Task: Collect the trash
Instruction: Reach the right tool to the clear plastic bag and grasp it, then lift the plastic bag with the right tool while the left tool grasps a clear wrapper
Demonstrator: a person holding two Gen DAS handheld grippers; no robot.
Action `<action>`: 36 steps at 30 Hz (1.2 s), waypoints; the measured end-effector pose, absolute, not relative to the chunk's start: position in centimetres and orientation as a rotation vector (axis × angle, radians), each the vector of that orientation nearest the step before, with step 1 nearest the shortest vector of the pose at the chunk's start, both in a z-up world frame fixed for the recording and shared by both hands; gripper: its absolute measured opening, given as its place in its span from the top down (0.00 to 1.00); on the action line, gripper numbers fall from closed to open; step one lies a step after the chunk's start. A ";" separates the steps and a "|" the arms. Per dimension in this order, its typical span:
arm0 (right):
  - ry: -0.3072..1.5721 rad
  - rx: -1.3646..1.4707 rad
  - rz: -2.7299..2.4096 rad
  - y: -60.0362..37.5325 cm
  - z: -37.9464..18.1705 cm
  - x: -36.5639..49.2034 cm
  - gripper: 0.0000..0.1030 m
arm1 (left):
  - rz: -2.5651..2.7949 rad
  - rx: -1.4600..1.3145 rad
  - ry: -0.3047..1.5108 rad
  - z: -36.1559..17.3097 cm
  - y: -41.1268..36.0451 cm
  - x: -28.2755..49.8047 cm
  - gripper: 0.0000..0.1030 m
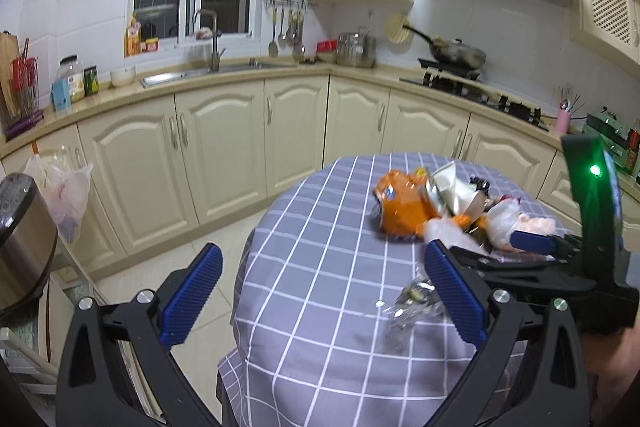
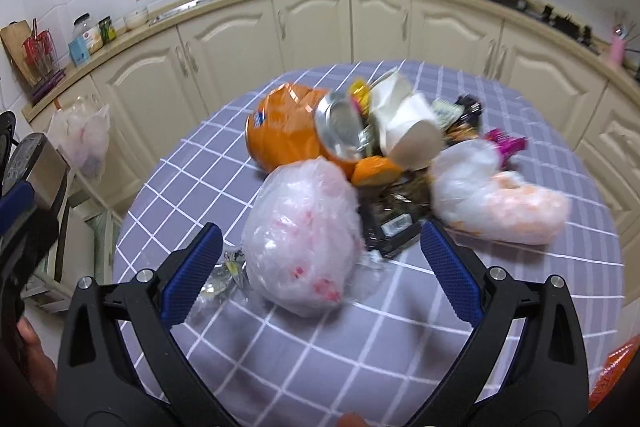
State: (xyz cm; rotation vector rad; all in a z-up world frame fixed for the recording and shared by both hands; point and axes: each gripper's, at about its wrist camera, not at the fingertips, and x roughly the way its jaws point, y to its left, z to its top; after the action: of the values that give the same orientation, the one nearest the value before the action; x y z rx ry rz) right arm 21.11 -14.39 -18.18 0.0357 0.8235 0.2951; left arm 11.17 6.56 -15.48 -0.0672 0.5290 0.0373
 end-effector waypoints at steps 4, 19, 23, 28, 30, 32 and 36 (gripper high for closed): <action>0.884 0.063 0.337 -14.5 -19.9 22.9 0.50 | 0.043 -0.055 0.559 -16.6 6.4 11.6 0.04; 0.796 0.274 0.397 -22.7 -17.3 18.1 0.59 | -0.043 0.089 0.621 -18.8 1.5 13.6 0.04; 0.773 0.307 0.416 -23.8 -16.9 17.2 0.59 | -0.088 0.174 0.653 -20.0 -0.3 14.8 0.04; 0.725 0.325 0.411 -25.3 -15.7 15.7 0.59 | -0.102 0.285 0.726 -22.4 -2.0 17.2 0.04; 0.712 0.335 0.416 -25.8 -15.2 15.3 0.59 | -0.126 0.286 0.783 -23.3 -2.0 18.2 0.08; 0.703 0.333 0.409 -26.2 -14.8 15.0 0.59 | -0.194 0.229 0.799 -23.1 -1.7 18.3 0.37; 0.695 0.335 0.401 -26.5 -14.8 14.3 0.59 | -0.242 0.186 0.831 -23.5 -2.0 18.3 0.59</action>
State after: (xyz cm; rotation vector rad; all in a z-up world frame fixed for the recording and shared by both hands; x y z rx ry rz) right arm 14.31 -26.46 -14.76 0.3354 0.6951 0.4011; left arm 18.26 -1.97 -23.51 0.1858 0.8307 -0.2423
